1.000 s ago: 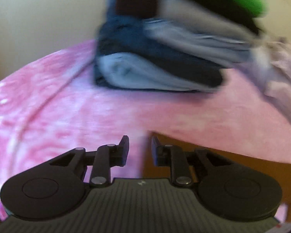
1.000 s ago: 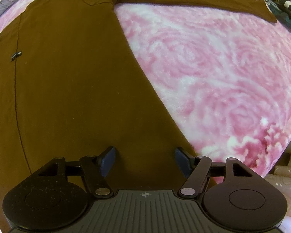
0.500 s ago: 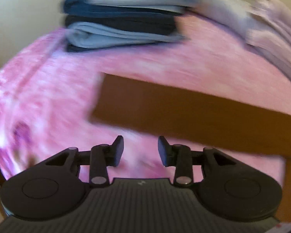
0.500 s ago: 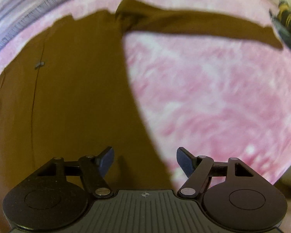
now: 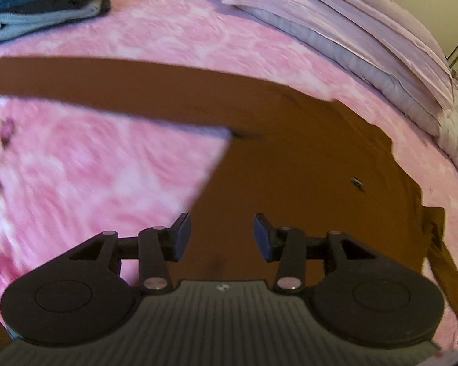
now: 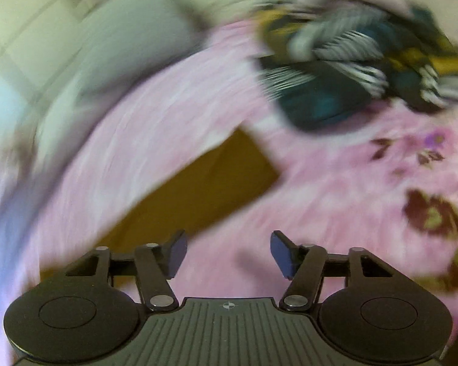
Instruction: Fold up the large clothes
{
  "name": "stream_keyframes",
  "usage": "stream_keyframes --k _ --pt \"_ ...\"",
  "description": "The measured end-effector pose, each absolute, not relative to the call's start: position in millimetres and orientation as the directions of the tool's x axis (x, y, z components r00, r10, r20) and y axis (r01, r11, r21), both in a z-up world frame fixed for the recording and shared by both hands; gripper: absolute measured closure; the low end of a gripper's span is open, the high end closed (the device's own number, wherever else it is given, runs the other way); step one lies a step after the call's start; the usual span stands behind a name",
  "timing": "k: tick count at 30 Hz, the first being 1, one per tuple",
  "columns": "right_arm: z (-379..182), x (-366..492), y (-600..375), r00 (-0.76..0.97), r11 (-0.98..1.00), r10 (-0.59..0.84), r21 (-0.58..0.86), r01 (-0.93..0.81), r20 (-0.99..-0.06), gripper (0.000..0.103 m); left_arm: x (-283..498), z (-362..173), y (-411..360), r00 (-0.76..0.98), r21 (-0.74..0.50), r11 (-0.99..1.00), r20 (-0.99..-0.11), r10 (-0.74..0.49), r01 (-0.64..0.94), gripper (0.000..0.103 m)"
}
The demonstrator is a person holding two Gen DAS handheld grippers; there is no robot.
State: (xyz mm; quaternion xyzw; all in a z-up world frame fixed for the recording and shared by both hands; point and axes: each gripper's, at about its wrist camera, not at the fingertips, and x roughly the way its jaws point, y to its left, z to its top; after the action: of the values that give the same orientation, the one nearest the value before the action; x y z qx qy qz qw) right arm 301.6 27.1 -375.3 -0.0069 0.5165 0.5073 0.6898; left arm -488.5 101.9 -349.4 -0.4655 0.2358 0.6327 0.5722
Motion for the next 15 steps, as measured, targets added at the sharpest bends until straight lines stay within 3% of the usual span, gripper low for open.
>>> stream_keyframes --k 5,7,9,15 --pt "-414 353 60 -0.066 0.562 0.728 0.649 -0.513 -0.683 0.06 -436 -349 87 0.097 -0.238 -0.241 -0.872 0.481 -0.941 0.063" --pt "-419 357 73 -0.068 0.55 0.735 0.651 -0.524 -0.675 0.099 -422 -343 80 0.092 -0.227 -0.233 -0.872 0.48 -0.946 0.063" --pt "-407 356 83 -0.053 0.523 0.729 0.605 -0.6 -0.683 0.099 -414 -338 77 0.081 -0.212 -0.223 -0.872 0.482 -0.951 0.063" --pt "-323 367 60 0.071 0.365 0.878 0.566 -0.739 -0.473 0.099 -410 -319 66 0.06 -0.169 -0.18 -0.869 0.49 -0.969 0.063"
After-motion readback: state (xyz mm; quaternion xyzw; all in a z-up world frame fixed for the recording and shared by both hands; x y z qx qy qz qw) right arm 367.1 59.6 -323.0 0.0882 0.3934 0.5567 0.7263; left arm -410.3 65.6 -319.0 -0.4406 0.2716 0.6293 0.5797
